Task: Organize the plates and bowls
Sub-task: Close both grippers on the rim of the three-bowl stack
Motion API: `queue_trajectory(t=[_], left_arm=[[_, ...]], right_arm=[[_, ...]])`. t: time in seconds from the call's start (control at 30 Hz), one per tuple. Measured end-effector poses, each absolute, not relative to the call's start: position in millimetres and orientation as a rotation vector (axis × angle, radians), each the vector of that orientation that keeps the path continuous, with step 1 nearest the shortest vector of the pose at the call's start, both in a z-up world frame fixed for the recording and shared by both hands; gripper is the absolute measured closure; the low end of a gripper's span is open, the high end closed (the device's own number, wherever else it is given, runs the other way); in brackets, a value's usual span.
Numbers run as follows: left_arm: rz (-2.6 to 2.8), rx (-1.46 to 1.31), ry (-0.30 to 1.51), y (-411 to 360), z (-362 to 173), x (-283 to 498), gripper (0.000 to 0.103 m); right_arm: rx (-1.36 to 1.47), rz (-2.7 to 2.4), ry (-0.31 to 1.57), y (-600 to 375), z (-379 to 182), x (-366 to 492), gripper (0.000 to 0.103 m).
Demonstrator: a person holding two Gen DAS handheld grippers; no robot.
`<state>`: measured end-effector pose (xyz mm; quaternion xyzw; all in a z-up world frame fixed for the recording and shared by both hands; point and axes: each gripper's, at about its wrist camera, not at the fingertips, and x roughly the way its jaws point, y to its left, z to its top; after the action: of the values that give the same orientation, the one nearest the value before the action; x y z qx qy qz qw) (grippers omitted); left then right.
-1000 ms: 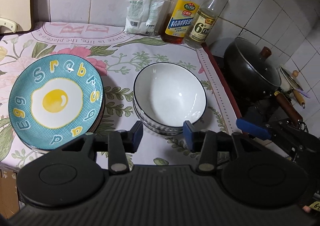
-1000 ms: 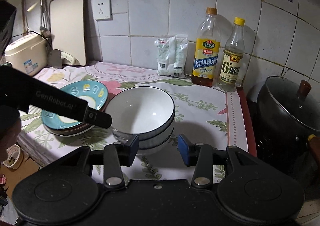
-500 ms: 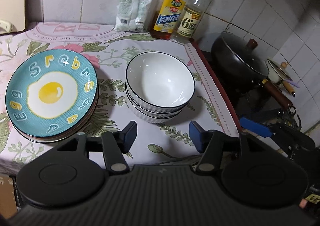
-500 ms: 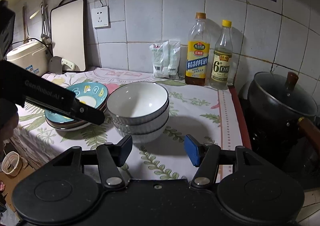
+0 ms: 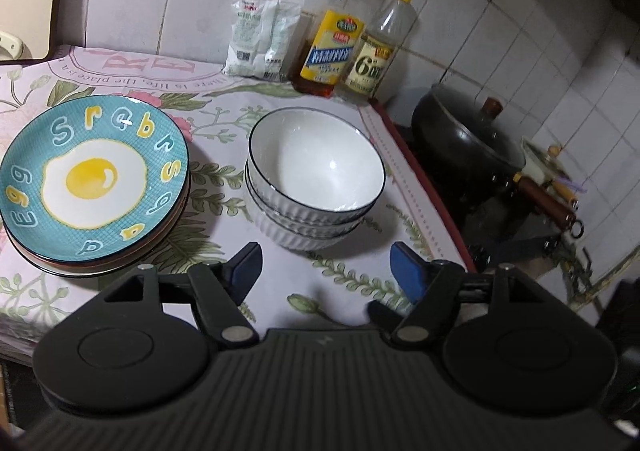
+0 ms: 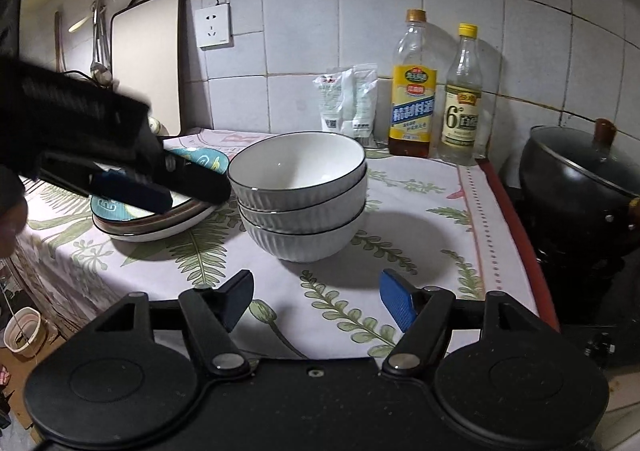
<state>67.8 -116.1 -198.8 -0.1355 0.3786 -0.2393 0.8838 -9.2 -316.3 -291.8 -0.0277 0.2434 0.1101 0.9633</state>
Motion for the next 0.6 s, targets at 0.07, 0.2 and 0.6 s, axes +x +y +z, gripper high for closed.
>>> queue_trajectory(t=[0.07,0.2,0.6], left_arm=[[-0.485,-0.310,0.762,-113,-200,67,0.032],[-0.453,-0.408,0.729,-106,-207,73,0.030],[-0.397,-0.610,0.809,-94,-232,113,0.030]], right_arm=[[-0.046,0.226,0.495,-315,-300,-2,0.029],[-0.042,0.240,0.483,-313,-310,11,0.029],[-0.033,0.234,0.395,-300,-324,49,0.006]])
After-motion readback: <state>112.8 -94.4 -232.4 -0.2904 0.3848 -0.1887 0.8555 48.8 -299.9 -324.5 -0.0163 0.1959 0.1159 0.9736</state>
